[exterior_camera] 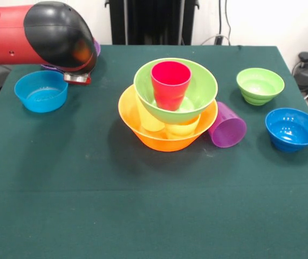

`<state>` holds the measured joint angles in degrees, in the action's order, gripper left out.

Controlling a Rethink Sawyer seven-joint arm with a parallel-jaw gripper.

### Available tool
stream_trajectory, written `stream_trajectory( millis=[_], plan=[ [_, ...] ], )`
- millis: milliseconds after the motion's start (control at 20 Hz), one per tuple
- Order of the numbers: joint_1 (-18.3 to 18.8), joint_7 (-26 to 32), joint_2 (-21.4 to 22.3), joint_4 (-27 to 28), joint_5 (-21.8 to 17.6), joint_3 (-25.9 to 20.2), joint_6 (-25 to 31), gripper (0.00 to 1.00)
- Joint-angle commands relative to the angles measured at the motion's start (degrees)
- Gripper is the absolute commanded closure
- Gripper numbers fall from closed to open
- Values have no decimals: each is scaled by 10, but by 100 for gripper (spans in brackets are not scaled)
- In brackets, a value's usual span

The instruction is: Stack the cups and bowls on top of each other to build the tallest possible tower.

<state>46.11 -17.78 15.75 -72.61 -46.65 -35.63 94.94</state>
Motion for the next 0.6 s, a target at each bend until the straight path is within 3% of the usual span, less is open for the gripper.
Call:
stream_trajectory(
  millis=[50, 550, 600],
  plan=[
    [-3, 135, -13, 26, -32, -1, -19, 0],
    [-3, 150, -13, 33, -40, -1, -13, 0],
    [-3, 150, -13, 34, -40, -1, -13, 100]
  ],
)
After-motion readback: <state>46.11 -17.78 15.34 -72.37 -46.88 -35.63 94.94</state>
